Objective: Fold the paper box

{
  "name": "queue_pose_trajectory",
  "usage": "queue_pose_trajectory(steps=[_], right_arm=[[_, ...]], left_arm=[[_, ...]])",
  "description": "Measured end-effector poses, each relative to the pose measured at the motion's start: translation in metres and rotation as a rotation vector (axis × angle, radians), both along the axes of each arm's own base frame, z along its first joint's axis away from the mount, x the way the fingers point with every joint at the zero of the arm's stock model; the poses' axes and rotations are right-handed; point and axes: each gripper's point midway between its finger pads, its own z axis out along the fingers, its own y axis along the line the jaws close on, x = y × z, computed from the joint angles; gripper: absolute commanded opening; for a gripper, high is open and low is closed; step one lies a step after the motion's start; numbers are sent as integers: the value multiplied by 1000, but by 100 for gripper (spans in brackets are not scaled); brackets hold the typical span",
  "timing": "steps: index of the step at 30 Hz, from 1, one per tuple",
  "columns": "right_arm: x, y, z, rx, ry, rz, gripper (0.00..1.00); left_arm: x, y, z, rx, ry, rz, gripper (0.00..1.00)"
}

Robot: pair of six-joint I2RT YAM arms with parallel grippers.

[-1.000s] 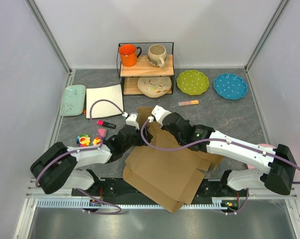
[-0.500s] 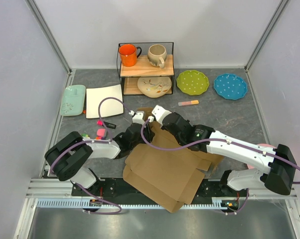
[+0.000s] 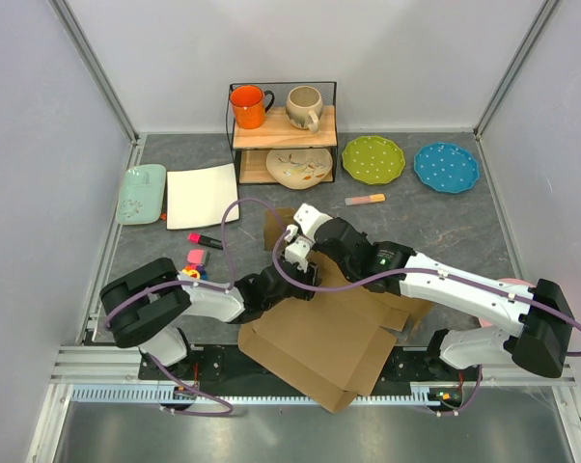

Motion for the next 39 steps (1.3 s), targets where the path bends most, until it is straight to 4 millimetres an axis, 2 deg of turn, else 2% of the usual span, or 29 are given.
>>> queue_pose_trajectory(steps=[1, 3, 5, 10, 13, 15, 18, 21, 24, 27, 37, 39], right_arm=[[0, 0, 0, 2, 0, 0, 0], [0, 0, 0, 3, 1, 0, 0], [0, 0, 0, 4, 1, 0, 0], [0, 1, 0, 4, 1, 1, 0], [0, 1, 0, 5, 1, 1, 0], [0, 1, 0, 4, 2, 2, 0], [0, 1, 0, 5, 3, 3, 0], [-1, 3, 0, 12, 6, 11, 0], [-1, 5, 0, 17, 12, 20, 0], [-2, 6, 0, 20, 14, 23, 0], [-5, 11, 0, 45, 32, 54, 0], [-6, 11, 0, 46, 32, 55, 0]], left_arm=[[0, 1, 1, 3, -5, 5, 67], [2, 6, 6, 10, -16, 29, 70], [4, 17, 21, 14, -41, 64, 75], [13, 43, 99, -99, -164, 148, 82], [20, 65, 137, -179, -218, 209, 84], [26, 83, 150, -211, -243, 258, 85], [36, 109, 142, -213, -241, 333, 87], [48, 130, 110, -156, -180, 389, 88], [64, 140, 77, -84, -86, 421, 89], [70, 144, 60, -61, -34, 415, 89], [93, 126, 93, -177, -94, 250, 88], [98, 119, 97, -188, -94, 204, 85]])
